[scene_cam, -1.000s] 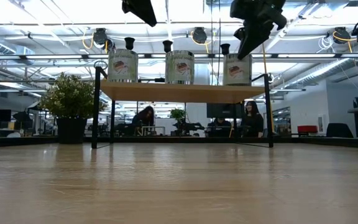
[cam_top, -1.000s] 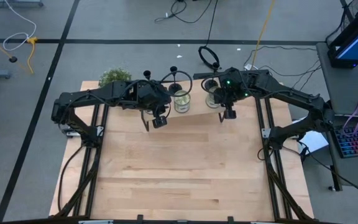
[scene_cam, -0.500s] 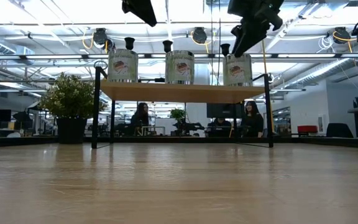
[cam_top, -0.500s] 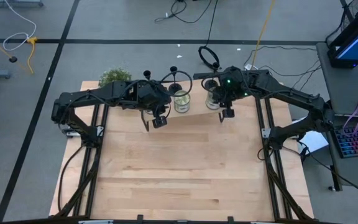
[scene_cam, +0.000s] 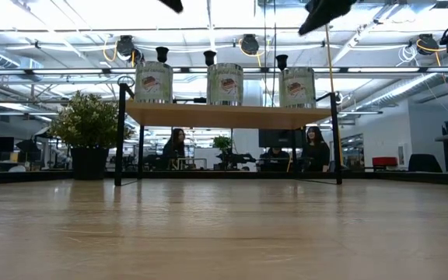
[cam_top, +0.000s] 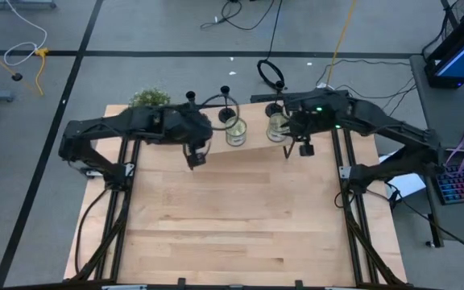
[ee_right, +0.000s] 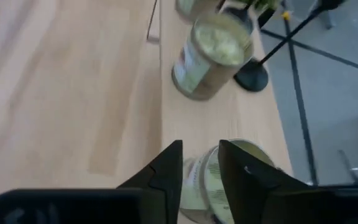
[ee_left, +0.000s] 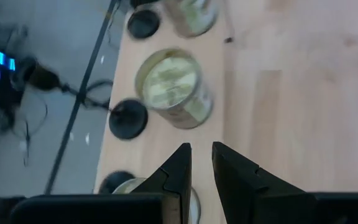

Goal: Pick & Place candle stick holders
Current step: Return to Home Position

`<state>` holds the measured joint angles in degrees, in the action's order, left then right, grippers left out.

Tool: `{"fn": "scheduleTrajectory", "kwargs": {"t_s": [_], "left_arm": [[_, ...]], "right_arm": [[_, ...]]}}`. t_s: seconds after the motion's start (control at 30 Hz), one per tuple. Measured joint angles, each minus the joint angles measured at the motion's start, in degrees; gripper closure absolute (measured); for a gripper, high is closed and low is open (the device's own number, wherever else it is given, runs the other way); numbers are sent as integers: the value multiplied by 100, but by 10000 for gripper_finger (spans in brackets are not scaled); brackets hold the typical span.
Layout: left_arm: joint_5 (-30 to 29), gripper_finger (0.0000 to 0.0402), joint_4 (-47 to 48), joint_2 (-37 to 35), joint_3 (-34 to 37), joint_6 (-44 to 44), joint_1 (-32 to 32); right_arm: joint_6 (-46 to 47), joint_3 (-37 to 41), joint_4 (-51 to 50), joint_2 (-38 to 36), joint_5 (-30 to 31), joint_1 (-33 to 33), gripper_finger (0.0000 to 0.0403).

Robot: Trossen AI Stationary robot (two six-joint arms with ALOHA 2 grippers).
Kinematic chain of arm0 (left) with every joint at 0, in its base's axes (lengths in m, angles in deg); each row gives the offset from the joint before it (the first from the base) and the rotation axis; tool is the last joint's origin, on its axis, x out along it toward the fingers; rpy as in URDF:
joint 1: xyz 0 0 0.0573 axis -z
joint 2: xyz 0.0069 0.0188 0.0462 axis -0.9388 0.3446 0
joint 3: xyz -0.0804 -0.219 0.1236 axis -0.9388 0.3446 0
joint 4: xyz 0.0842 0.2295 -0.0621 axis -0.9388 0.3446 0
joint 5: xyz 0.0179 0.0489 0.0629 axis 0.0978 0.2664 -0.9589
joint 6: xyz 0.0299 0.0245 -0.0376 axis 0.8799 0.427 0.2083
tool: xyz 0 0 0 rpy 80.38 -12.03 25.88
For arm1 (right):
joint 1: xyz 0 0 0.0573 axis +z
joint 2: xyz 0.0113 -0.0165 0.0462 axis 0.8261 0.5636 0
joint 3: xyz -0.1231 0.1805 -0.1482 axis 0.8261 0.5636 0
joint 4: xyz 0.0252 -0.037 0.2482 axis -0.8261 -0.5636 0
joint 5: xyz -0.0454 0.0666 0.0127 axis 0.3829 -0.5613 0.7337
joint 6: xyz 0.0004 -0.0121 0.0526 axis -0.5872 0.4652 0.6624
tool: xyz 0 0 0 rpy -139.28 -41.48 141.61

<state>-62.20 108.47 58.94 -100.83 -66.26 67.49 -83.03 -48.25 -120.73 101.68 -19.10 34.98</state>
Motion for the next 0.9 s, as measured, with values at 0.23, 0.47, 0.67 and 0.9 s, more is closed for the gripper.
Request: {"fn": "scheduleTrajectory", "kwargs": {"t_s": [0.23,0.47,0.67,0.9], "left_arm": [[90,332,78,-916,20,500,427],[96,332,-640,-2569,1569,509,584],[137,332,-1937,-4092,3611,420,587],[137,332,-3318,-5500,5678,432,588]], "right_arm": [[765,137,-38,-804,-1035,136,352],[1155,1405,993,-1777,-1182,410,394],[1761,2767,2122,-2695,-1183,525,398],[1947,4293,3171,-3768,-1189,525,400]]}}
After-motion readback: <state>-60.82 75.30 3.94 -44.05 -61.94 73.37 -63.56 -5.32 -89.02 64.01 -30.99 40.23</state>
